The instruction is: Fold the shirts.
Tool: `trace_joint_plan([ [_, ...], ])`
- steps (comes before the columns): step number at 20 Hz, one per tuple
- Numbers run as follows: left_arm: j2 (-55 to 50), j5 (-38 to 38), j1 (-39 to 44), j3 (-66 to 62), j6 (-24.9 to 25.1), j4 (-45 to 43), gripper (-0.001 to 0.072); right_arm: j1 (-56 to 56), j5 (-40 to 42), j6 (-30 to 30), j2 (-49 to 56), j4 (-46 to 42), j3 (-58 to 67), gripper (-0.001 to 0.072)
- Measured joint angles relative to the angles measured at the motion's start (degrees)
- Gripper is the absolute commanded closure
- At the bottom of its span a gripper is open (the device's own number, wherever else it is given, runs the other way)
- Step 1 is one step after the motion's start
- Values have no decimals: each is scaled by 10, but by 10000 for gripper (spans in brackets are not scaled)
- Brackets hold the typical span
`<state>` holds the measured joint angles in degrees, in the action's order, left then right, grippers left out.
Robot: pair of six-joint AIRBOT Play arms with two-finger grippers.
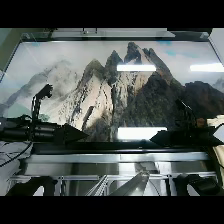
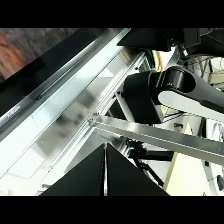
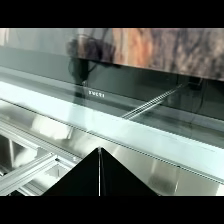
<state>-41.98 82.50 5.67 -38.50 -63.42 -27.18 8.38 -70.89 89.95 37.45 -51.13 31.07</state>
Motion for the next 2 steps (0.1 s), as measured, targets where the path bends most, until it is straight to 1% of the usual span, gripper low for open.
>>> trace_joint_plan([
  [2, 13, -1, 1, 2, 0, 0, 691, 1, 1, 0, -1, 0, -1, 690],
])
